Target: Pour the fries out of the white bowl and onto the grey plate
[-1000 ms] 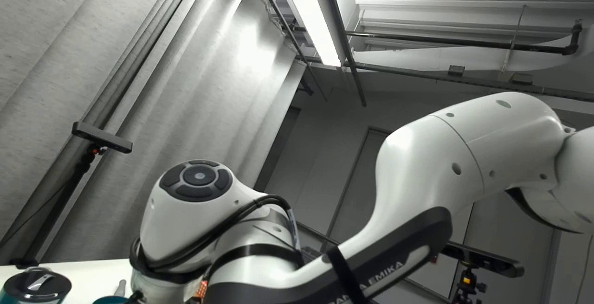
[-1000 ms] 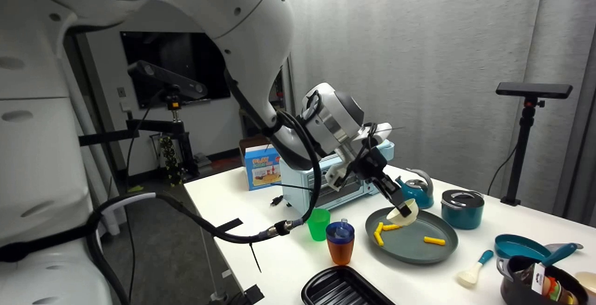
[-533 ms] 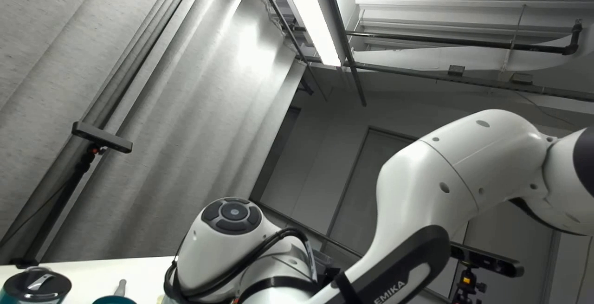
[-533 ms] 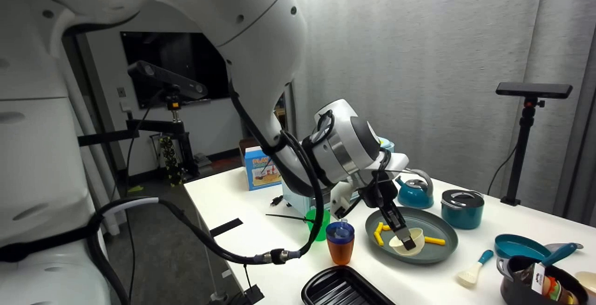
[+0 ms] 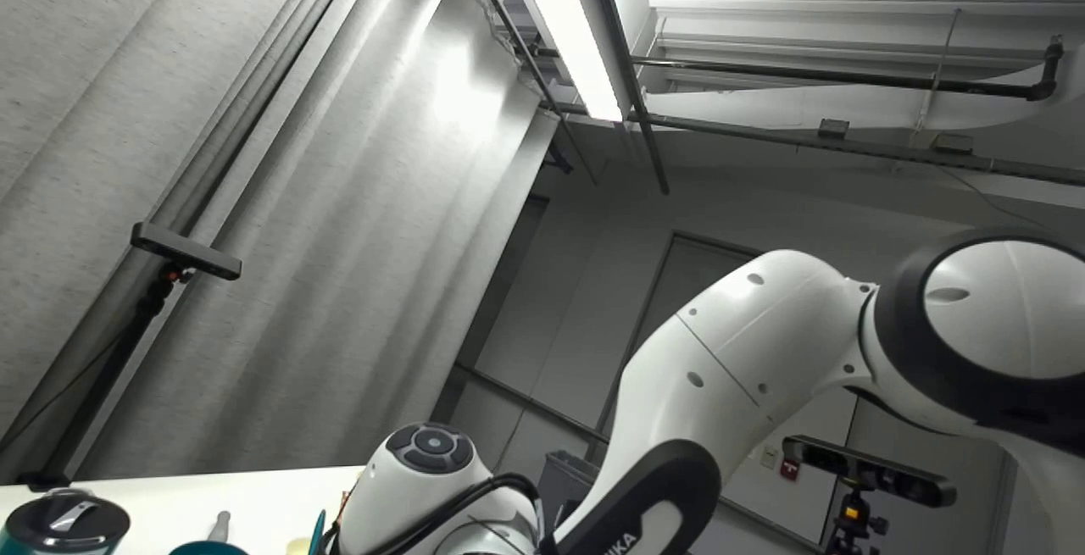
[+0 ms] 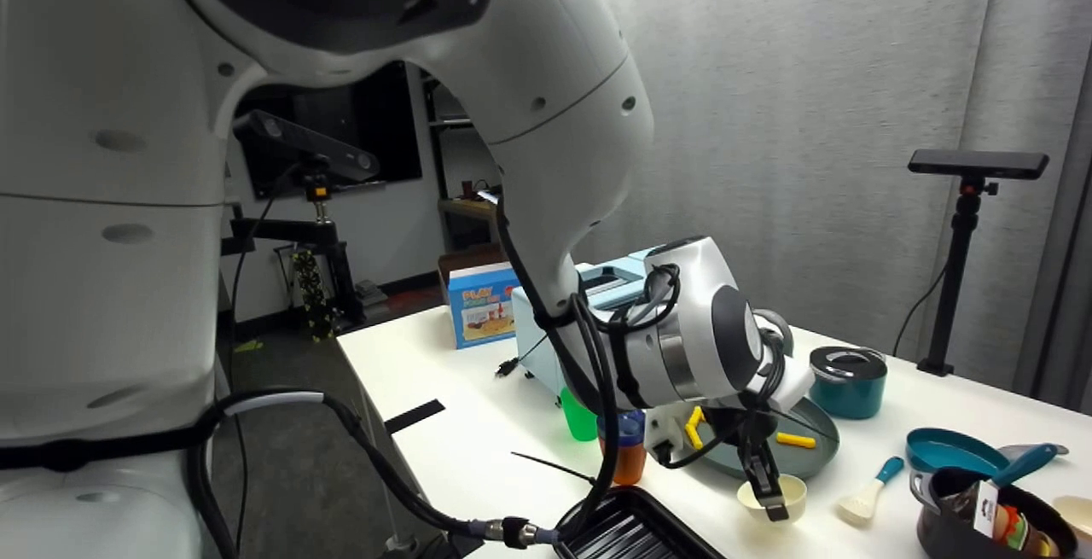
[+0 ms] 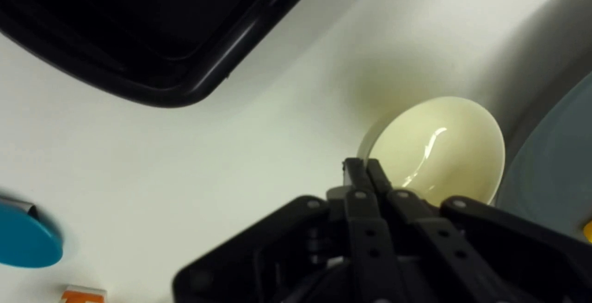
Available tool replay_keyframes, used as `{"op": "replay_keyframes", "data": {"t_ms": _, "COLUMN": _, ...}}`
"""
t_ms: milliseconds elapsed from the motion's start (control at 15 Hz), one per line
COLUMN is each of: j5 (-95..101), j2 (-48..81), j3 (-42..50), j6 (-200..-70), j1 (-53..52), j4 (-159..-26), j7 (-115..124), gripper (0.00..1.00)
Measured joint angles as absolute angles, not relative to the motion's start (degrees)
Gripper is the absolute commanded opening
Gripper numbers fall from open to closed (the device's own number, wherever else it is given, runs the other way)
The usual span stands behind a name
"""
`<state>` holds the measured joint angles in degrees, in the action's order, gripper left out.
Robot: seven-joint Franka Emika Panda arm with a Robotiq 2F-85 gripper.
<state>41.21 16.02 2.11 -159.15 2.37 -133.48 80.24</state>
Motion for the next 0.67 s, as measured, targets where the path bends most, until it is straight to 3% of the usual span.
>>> {"op": "replay_keyframes", "data": {"t_ms": 267, "j5": 36.3, "j2": 19.2, "j3": 1.1, "j6": -160.4, "j1": 3.7, "j4": -131.1, "j7": 77.6, "gripper": 0.01}}
{"op": "replay_keyframes", "data": {"t_ms": 333, "j5": 35.6, "j2": 19.4, "j3": 0.9, "j6": -160.4, "j1": 3.8, "j4": -130.7, "j7": 77.5, "gripper": 0.28}}
{"op": "replay_keyframes", "data": {"t_ms": 400, "j5": 35.1, "j2": 19.6, "j3": 0.8, "j6": -160.4, "j1": 3.8, "j4": -130.5, "j7": 77.5, "gripper": 0.29}}
{"op": "replay_keyframes", "data": {"t_ms": 667, "j5": 29.8, "j2": 20.5, "j3": 2.7, "j6": -160.4, "j1": 1.3, "j4": -130.4, "j7": 75.3, "gripper": 0.58}}
